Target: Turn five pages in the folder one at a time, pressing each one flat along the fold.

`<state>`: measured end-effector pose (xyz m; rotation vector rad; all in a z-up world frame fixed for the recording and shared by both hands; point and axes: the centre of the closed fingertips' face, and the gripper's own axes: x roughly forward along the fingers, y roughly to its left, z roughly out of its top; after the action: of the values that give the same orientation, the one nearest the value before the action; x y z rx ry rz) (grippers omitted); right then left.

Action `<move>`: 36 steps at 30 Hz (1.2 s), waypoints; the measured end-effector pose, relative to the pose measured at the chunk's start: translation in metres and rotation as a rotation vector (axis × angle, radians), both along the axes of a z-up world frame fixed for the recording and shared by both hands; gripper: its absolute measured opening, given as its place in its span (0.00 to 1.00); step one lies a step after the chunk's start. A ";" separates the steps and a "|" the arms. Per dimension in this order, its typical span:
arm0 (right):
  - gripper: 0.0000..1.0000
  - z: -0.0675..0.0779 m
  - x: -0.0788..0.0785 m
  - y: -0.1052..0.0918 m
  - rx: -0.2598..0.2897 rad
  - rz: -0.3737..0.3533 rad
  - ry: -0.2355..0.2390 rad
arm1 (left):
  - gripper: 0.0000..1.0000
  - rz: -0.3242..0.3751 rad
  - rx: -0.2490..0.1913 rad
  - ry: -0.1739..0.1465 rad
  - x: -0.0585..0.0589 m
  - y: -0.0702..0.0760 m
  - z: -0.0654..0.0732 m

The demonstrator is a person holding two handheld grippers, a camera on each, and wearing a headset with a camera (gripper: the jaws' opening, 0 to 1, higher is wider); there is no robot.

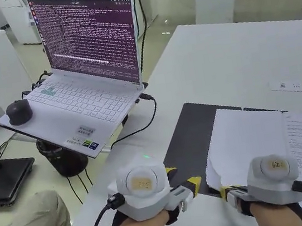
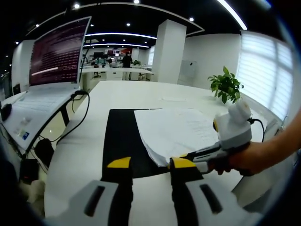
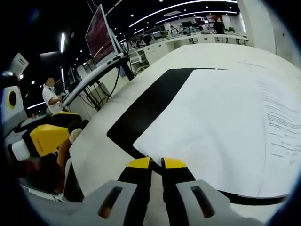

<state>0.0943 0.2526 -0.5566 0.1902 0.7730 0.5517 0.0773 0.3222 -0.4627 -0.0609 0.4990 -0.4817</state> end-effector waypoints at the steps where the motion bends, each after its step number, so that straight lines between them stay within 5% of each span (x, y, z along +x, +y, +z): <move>1: 0.07 -0.001 -0.002 0.000 0.003 0.002 0.003 | 0.30 -0.005 0.002 0.002 0.001 -0.002 -0.001; 5: 0.07 0.001 -0.005 0.000 0.035 -0.002 -0.002 | 0.30 -0.030 0.015 0.014 0.005 -0.012 -0.005; 9: 0.10 0.017 -0.006 -0.002 0.133 -0.022 -0.040 | 0.30 -0.070 0.031 0.026 0.011 -0.027 -0.011; 13: 0.05 0.032 -0.004 -0.023 0.192 -0.086 -0.083 | 0.30 -0.128 0.057 0.038 0.019 -0.049 -0.022; 22: 0.02 0.051 0.007 -0.083 0.223 -0.236 -0.156 | 0.30 -0.196 0.125 0.060 0.038 -0.087 -0.057; 31: 0.00 0.057 0.021 -0.125 0.213 -0.315 -0.184 | 0.31 -0.117 0.197 0.107 0.043 -0.081 -0.093; 36: 0.00 0.054 0.032 -0.133 0.202 -0.319 -0.184 | 0.31 -0.105 0.197 0.053 0.041 -0.079 -0.094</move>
<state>0.1262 0.1192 -0.5029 0.4353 0.4946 0.3368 0.1182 0.2434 -0.5570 0.1423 0.6012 -0.5322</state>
